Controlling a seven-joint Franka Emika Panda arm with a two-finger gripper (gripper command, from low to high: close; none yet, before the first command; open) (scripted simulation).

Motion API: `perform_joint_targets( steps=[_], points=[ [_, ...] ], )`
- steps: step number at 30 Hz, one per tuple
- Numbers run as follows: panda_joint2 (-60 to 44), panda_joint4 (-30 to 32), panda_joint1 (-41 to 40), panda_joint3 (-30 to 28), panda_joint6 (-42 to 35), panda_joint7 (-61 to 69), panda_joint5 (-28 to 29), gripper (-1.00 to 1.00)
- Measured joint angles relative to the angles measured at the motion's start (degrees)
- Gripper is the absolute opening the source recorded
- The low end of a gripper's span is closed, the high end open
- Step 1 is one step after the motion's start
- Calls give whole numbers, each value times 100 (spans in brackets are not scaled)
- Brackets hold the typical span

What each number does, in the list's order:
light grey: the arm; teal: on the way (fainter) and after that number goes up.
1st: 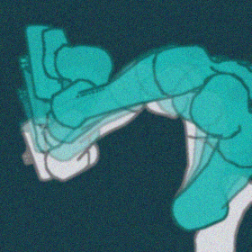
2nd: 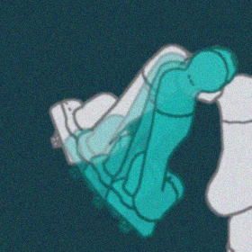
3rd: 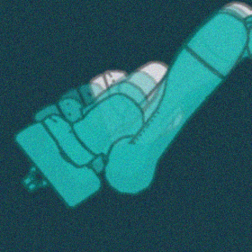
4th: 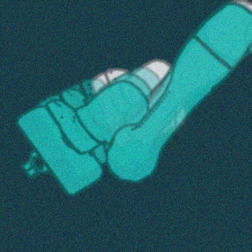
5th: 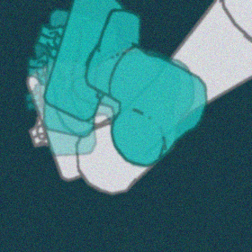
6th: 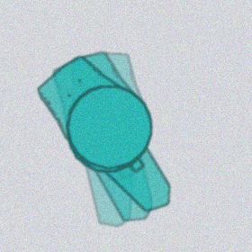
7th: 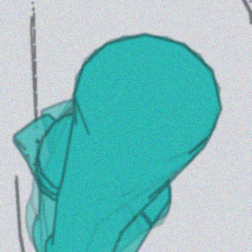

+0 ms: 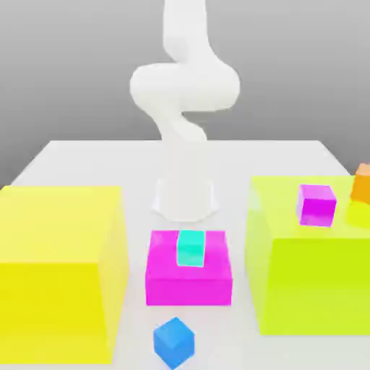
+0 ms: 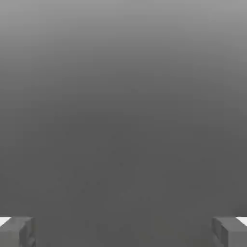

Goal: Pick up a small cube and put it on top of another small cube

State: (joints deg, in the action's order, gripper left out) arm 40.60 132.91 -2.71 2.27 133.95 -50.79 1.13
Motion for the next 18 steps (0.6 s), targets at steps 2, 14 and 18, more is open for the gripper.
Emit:
perform_joint_targets(
  steps=[2, 14, 18],
  points=[
    [-443, 95, -199, 169, 185, -435, 124, 0],
    [-2959, 632, -1072, 852, 1220, -2930, 854, 0],
    [-3782, 813, -1146, 845, 1572, -3688, 999, 0]
  ],
)
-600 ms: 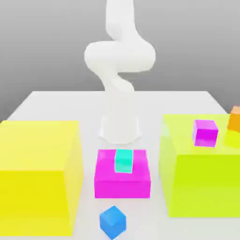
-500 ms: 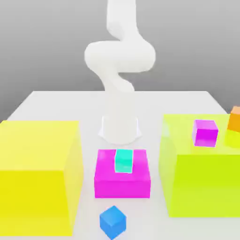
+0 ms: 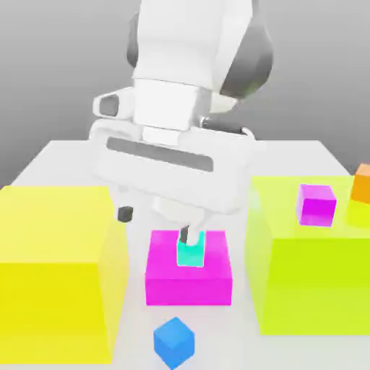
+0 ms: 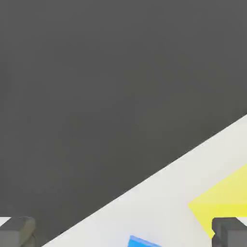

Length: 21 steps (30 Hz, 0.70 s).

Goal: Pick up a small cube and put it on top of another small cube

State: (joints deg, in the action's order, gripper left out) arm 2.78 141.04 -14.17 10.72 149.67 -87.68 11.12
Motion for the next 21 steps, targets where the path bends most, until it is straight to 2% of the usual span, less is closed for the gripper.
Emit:
perform_joint_targets(
  steps=[8, 12, 13, 21],
  points=[
    [-1549, 344, 6, -5, 792, -966, -379, 0],
    [-2381, 213, 221, -280, 1427, -1248, -122, 0],
    [-2566, 177, 295, -369, 1568, -1306, -49, -100],
    [-2461, 199, 256, -320, 1498, -1272, -101, -100]
  ],
)
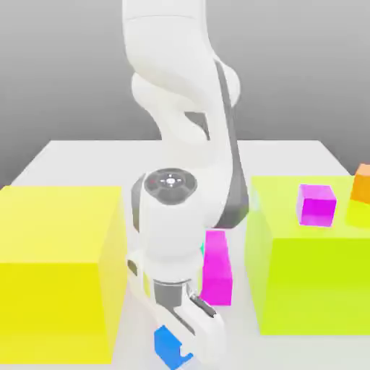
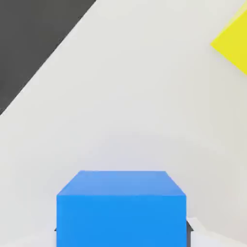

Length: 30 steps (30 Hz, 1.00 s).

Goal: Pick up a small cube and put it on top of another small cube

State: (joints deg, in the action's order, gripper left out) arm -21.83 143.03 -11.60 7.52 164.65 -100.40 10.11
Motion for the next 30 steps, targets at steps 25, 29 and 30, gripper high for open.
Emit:
perform_joint_targets(
  steps=[25, 29, 30],
  points=[
    [4427, -382, 1703, 1362, -4669, -1364, -1904, -100],
    [4165, 80, 1741, 1511, -3945, -1435, -1941, 100],
    [4164, 80, 1741, 1511, -3945, -1434, -1942, 100]
  ],
)
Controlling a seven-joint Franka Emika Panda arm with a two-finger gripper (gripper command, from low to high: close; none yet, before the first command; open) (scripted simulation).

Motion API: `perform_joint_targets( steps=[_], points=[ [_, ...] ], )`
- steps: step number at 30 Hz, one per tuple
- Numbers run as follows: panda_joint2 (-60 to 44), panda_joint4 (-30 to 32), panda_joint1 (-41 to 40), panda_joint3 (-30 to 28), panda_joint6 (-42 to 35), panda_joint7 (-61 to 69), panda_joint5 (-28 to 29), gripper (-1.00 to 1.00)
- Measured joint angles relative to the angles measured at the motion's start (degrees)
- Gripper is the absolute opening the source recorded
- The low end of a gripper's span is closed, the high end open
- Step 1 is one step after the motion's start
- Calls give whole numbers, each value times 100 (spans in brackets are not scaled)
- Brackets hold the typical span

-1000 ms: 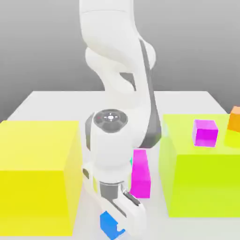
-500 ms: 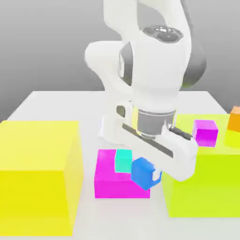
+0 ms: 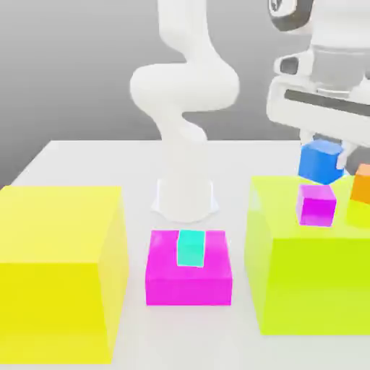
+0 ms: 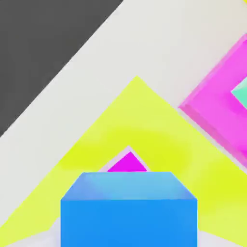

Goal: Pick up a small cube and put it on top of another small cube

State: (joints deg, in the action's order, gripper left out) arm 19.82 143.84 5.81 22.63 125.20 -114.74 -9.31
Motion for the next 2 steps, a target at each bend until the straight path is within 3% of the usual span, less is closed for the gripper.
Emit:
perform_joint_targets(
  steps=[2],
  points=[
    [0, 0, 0, 0, 0, 0, 0, 100]
  ],
)
